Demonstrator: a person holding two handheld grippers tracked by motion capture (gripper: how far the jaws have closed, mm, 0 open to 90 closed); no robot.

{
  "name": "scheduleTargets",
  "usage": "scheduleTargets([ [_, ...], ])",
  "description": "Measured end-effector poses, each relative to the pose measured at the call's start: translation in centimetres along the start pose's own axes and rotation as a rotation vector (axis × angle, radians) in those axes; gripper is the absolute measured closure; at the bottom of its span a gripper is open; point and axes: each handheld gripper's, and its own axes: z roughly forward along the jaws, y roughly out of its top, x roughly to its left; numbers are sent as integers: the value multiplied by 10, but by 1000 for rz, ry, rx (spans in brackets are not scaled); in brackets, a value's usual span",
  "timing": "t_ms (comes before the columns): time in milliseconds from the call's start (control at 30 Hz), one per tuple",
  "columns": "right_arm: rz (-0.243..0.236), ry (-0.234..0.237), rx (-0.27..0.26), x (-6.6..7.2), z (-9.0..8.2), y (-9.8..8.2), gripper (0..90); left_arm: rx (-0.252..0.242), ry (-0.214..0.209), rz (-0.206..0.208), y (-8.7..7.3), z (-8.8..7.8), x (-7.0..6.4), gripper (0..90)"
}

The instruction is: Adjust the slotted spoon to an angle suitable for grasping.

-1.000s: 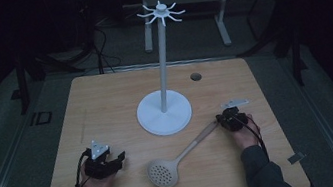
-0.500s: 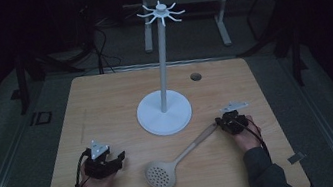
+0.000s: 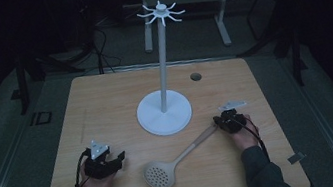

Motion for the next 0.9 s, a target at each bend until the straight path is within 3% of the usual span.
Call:
scheduleTargets([
  [200, 29, 8, -15, 6, -12, -13, 900, -2, 2, -2, 0, 0, -1, 355],
  [567, 82, -39, -66, 37, -28, -36, 900, -10, -2, -2, 1, 0, -1, 355],
  [700, 110, 27, -65, 45, -32, -40, 900, -11, -2, 5, 2, 0, -1, 355],
  [733, 79, 28, -63, 52, -35, -42, 900, -11, -3, 6, 2, 0, -1, 355],
  [800, 74, 27, -64, 54, -36, -43, 900, -11, -3, 5, 2, 0, -1, 355],
  [900, 97, 41, -72, 52, -37, -45, 900, -16, -3, 3, 2, 0, -1, 355],
])
